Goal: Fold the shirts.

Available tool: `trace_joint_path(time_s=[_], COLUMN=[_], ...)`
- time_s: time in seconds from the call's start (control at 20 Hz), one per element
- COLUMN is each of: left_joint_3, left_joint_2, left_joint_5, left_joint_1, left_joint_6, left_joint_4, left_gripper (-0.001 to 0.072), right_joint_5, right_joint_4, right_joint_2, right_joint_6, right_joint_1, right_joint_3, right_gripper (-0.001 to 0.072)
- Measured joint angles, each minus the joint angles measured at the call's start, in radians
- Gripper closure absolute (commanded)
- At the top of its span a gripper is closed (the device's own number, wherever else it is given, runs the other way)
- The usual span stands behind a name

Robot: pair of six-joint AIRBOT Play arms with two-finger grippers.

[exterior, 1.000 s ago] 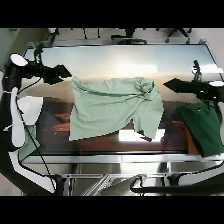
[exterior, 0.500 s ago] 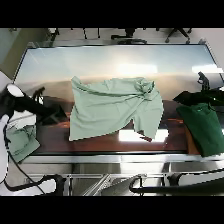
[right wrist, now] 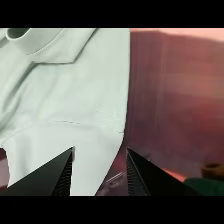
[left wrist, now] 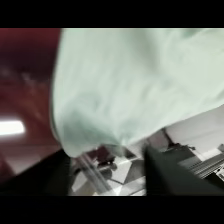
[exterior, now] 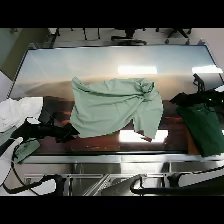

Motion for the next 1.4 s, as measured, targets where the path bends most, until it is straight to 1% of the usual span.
trace_joint_path(time_s=[0.05,0.1,0.3,0.5,0.7,0.75,0.8,0.85,1.0,1.15,1.25,1.3,1.4], left_joint_3=[0.011,0.029,0.145,0.242,0.275,0.279,0.281,0.283,0.29,0.362,0.468,0.545,0.7], left_joint_2=[-0.03,-0.053,-0.105,-0.116,-0.119,-0.119,-0.12,-0.117,-0.067,0.053,0.154,0.213,0.312], left_joint_5=[0.013,0.023,0.025,-0.062,-0.104,-0.108,-0.114,-0.122,-0.125,-0.145,-0.185,-0.2,-0.225], left_joint_1=[-0.007,-0.014,-0.024,-0.026,-0.026,-0.025,-0.025,-0.025,-0.022,0.0,0.027,0.043,0.074], left_joint_6=[0.021,0.037,0.067,0.075,0.078,0.078,0.079,0.079,0.082,0.089,0.089,0.089,0.081], left_joint_4=[-0.018,-0.029,-0.039,-0.058,-0.069,-0.069,-0.069,-0.073,-0.087,-0.134,-0.183,-0.219,-0.251], left_gripper=[0.0607,0.0696,0.0696,0.0696,0.0696,0.0696,0.0697,0.0697,0.0697,0.0696,0.0697,0.0697,0.0697], right_joint_5=[0.0,0.0,-0.001,-0.003,0.006,0.005,0.003,-0.001,-0.002,0.045,0.065,0.067,0.071], right_joint_4=[0.0,0.0,-0.009,-0.012,0.011,0.015,0.014,0.008,0.004,0.121,0.194,0.251,0.315], right_joint_2=[-0.006,-0.014,-0.055,-0.104,-0.163,-0.174,-0.181,-0.187,-0.173,-0.079,0.016,0.08,0.198], right_joint_6=[0.0,-0.003,-0.003,-0.005,-0.011,-0.011,-0.011,-0.011,-0.027,-0.034,-0.037,-0.038,-0.039], right_joint_1=[0.005,0.011,0.024,0.032,0.069,0.085,0.101,0.117,0.153,0.153,0.137,0.124,0.095], right_joint_3=[0.0,0.0,0.0,0.0,0.002,0.002,0.002,0.004,0.035,0.133,0.222,0.277,0.37], right_gripper=[0.0335,0.0335,0.0324,0.0324,0.0332,0.0377,0.0537,0.0675,0.0683,0.0684,0.0684,0.0683,0.0684])
